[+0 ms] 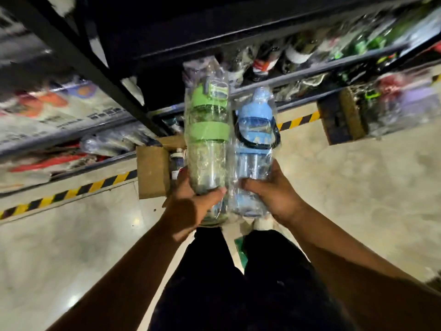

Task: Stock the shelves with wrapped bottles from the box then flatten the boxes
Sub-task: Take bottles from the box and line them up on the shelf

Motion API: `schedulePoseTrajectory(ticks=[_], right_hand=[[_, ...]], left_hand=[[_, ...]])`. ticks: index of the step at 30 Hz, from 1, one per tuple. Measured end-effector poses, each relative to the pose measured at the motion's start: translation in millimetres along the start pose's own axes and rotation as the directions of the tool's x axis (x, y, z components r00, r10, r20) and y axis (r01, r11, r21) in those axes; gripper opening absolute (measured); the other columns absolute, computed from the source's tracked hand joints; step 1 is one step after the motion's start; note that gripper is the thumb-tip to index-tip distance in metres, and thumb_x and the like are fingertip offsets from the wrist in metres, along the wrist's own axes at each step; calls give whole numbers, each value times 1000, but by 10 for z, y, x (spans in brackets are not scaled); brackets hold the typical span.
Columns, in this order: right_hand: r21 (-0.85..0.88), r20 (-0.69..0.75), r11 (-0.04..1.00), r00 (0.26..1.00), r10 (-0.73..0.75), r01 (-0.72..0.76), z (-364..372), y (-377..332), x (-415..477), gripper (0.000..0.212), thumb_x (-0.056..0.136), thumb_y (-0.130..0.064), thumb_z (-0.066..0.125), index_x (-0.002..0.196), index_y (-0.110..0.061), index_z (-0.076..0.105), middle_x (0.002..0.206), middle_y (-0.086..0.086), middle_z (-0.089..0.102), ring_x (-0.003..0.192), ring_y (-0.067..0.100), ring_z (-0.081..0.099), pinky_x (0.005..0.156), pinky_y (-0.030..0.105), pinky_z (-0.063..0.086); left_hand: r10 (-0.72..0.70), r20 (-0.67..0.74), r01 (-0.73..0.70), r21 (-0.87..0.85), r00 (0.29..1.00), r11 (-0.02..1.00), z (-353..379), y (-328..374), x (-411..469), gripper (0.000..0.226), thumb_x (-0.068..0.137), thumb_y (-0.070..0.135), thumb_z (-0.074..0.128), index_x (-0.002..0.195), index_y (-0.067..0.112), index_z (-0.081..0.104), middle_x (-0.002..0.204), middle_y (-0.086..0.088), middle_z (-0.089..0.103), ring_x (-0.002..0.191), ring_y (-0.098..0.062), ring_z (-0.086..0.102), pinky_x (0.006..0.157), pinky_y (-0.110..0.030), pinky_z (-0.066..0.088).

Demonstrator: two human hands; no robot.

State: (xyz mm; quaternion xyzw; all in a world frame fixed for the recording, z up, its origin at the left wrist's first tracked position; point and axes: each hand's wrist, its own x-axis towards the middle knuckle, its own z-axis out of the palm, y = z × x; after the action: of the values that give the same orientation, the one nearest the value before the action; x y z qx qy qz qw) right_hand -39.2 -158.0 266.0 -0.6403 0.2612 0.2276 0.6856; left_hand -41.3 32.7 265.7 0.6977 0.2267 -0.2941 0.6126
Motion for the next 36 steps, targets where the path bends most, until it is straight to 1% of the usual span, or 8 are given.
schedulePoseTrajectory(ticks=[3, 10, 16, 19, 21, 26, 32, 36], right_hand=[[48, 3, 997, 998, -66, 66, -292, -409, -412, 63, 74, 10, 77, 122, -19, 47, 116, 9, 65, 87, 5, 70, 67, 21, 55], [15, -1, 966, 966, -257, 257, -1385, -1059, -1110, 77, 62, -20, 85, 128, -32, 47, 123, 10, 65, 110, 26, 67, 91, 47, 56], [-72, -35, 921, 922, -386, 383, -2527, -1493, -1532, 69, 77, -7, 82, 131, -30, 45, 117, -4, 69, 104, 13, 69, 94, 44, 55], [-92, -65, 899, 899, -433, 427, -2969, -1676, -1657, 72, 76, -15, 84, 133, -33, 44, 120, -8, 67, 107, 10, 68, 96, 43, 54], [-92, -76, 885, 883, -463, 456, -3205, -1794, -1698, 72, 75, -18, 85, 132, -34, 44, 122, -9, 66, 110, 11, 66, 98, 45, 53], [-104, -93, 850, 846, -525, 516, -3583, -2160, -1646, 69, 74, -19, 86, 125, -43, 46, 119, -13, 67, 108, 8, 67, 97, 43, 54], [-140, -130, 844, 836, -533, 517, -3966, -2684, -1241, 73, 73, -26, 87, 129, -43, 44, 126, -12, 64, 109, 7, 65, 96, 38, 54], [-220, -146, 844, 839, -524, 489, -4289, -3132, -822, 87, 59, -48, 90, 133, -43, 44, 128, -10, 64, 115, 14, 64, 100, 47, 51]], left_hand=[[157, -1, -157, 64, 988, 986, 291, 492, -479, 58, 79, 10, 82, 129, 20, 55, 94, 16, 68, 94, -2, 66, 77, -6, 49], [334, 37, -335, 24, 942, 942, 1327, 1117, -1091, 78, 71, 27, 82, 138, 31, 44, 118, 13, 69, 103, -4, 69, 85, -28, 56], [436, 44, -438, 28, 899, 899, 2411, 1594, -1420, 58, 75, 23, 84, 119, 38, 49, 103, 10, 72, 89, 0, 70, 72, -20, 54], [437, 73, -439, 8, 897, 899, 2803, 1836, -1532, 72, 57, 45, 82, 120, 49, 48, 107, 13, 73, 99, -10, 71, 85, -37, 57], [450, 104, -451, -17, 887, 892, 3019, 2011, -1583, 79, 60, 38, 87, 126, 47, 45, 111, 13, 72, 103, -13, 71, 88, -41, 56], [539, 126, -536, -55, 833, 842, 3398, 2478, -1526, 67, 79, 0, 79, 130, 26, 44, 108, 0, 73, 94, -10, 73, 70, -18, 56], [607, 103, -611, 10, 788, 791, 3692, 3144, -982, 67, 73, 11, 86, 127, 27, 48, 103, 6, 71, 88, -1, 70, 68, -13, 52], [615, 141, -621, -8, 776, 784, 3849, 3655, -493, 62, 75, 22, 85, 125, 32, 50, 107, 9, 73, 95, -5, 70, 83, -28, 56]])
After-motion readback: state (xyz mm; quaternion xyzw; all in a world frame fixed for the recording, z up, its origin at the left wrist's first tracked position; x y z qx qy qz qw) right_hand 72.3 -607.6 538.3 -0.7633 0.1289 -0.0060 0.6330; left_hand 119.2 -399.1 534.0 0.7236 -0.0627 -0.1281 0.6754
